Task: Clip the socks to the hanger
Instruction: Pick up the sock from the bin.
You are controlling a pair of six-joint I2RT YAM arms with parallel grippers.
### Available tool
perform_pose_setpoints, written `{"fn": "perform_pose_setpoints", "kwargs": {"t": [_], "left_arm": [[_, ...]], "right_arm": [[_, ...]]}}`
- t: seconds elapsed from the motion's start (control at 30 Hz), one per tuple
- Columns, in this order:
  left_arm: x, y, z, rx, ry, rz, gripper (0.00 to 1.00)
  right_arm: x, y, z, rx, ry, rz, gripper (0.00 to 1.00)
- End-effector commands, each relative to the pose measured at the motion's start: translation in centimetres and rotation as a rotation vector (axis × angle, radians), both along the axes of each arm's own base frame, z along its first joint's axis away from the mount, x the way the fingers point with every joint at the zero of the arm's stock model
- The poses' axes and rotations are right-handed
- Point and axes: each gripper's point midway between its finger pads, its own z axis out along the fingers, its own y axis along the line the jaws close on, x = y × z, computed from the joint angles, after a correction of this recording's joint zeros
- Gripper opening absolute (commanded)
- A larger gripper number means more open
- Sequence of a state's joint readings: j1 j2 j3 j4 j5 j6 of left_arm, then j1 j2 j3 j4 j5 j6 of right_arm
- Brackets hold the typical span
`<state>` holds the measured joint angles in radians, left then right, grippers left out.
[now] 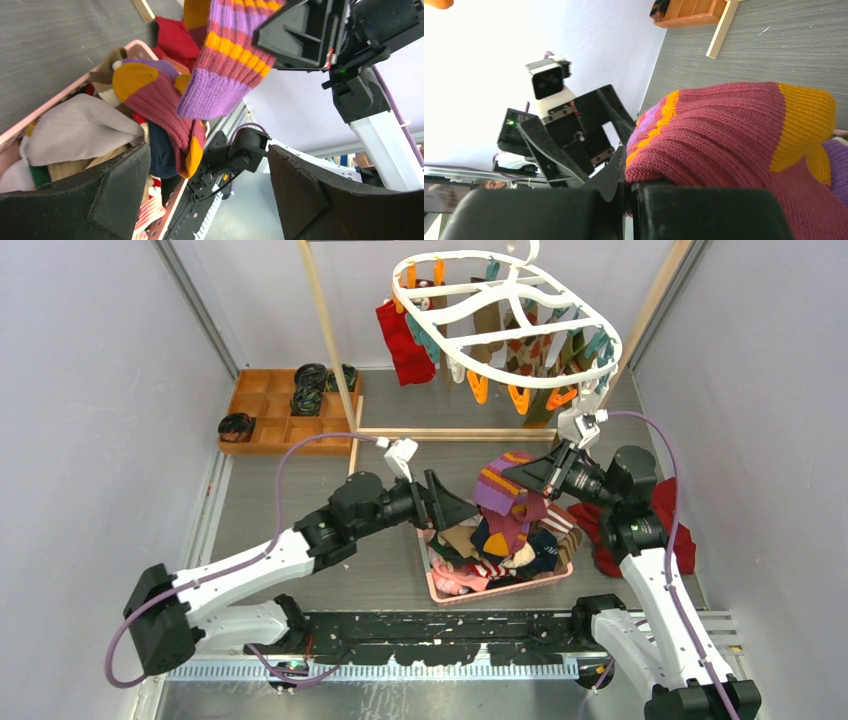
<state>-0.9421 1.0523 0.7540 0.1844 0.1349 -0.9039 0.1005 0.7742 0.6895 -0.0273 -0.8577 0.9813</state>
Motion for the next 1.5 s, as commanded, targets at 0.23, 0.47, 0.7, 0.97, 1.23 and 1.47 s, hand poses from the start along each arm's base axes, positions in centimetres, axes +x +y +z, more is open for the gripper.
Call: {"fn": "perform_pose_setpoints", "kwargs": {"t": [0.23,0.47,0.7,0.97,1.23,1.47], "left_arm": [[0.0,-4.6,3.0,-0.147,-0.006,-0.157,0.84],[0.2,-5.5,3.1,-0.169,0.024,-0.173,0.74],[1.4,-5.7,2.1,-0.12,0.036,-0.125,0.7],[1.9,-6.4,3.1,-0.146,0.027,-0.137,0.37],[1.6,-5.2,3.5,-0.128,0.071,-0.103,0.0],[2.7,-2.6,3.6,-0.109,0.288,0.095,0.0]], "right_arm": [[-0.8,-0.1,2.3,0.021,-0.086,0.019,0.01],[-0.8,-0.2,2.2,0.021,-0.09,0.013,0.01],[-0.8,-0.2,2.2,0.023,-0.085,0.017,0.01],[-0.7,-0.3,2.2,0.017,-0.09,0.014,0.01],[-0.4,-0.9,1.9,-0.064,-0.128,-0.017,0.13],[-2.6,-2.2,2.6,-0.402,-0.452,0.059,0.61]]}}
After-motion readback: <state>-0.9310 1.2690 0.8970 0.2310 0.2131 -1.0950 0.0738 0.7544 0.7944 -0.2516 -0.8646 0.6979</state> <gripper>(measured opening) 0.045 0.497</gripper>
